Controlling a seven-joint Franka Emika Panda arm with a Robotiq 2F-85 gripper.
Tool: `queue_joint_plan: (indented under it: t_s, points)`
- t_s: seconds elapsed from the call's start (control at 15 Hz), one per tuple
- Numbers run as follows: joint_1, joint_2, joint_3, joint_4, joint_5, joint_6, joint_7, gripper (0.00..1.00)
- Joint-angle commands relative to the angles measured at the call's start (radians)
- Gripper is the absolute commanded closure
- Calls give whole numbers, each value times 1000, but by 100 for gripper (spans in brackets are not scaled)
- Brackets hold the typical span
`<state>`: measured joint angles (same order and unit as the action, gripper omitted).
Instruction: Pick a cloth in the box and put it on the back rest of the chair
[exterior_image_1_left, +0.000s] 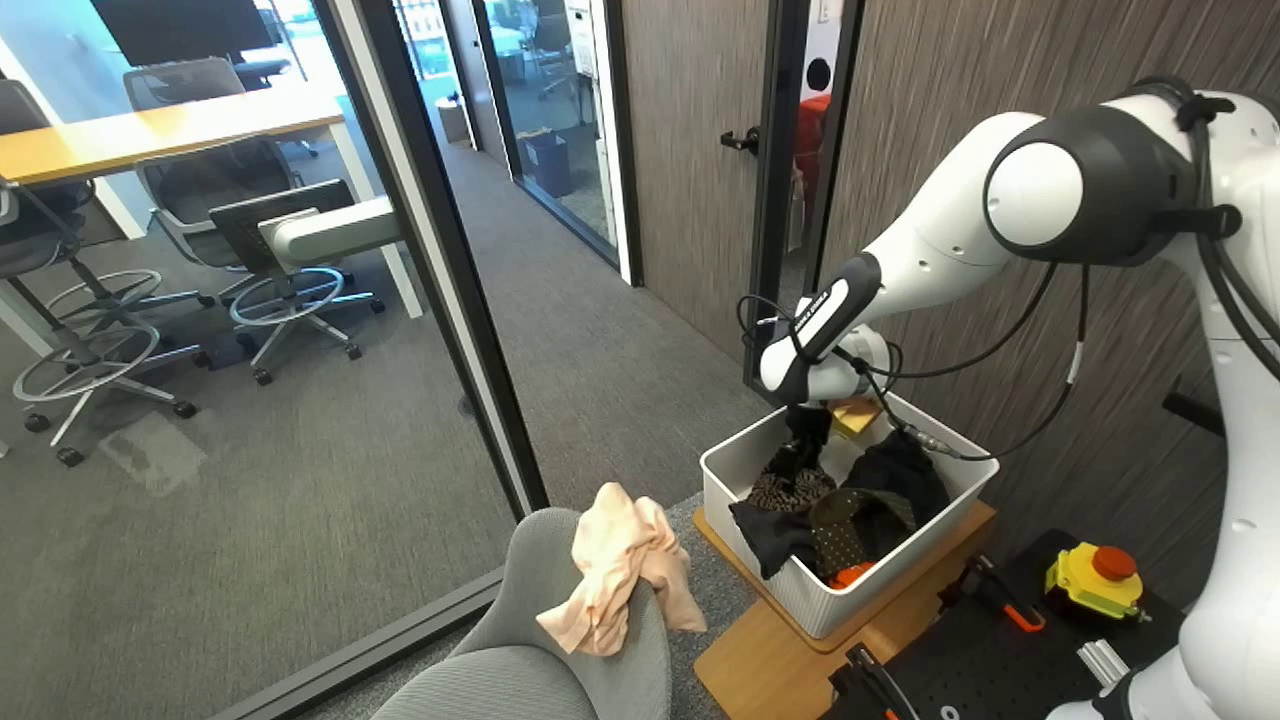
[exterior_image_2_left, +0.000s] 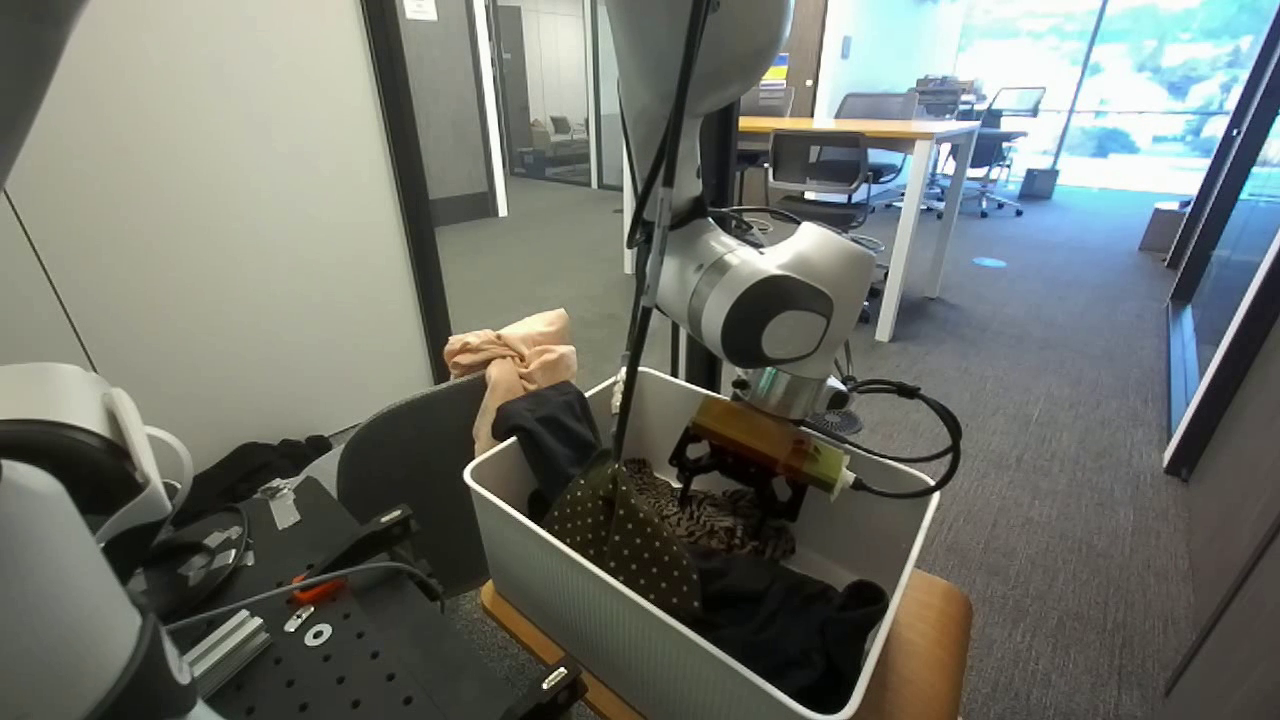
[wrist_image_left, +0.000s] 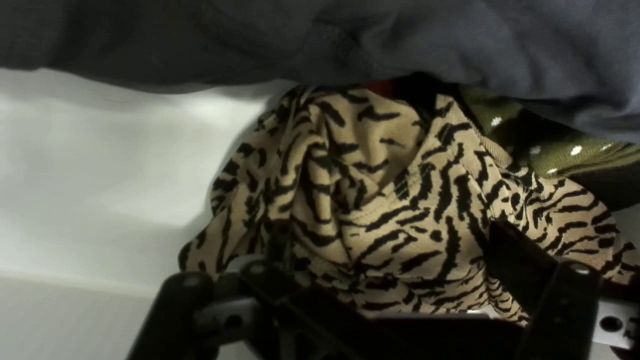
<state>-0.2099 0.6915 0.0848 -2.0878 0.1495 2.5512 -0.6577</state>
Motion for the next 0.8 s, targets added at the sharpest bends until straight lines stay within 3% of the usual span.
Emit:
queue_joint_plan:
  t_s: [0.0, 0.53, 0.73]
  points:
    - [-16, 11, 11, 29, -30, -21, 23, 25]
    - [-18, 12, 12, 30, -28, -27, 20, 87]
    - [-19, 12, 13, 32, -28, -31, 19, 94]
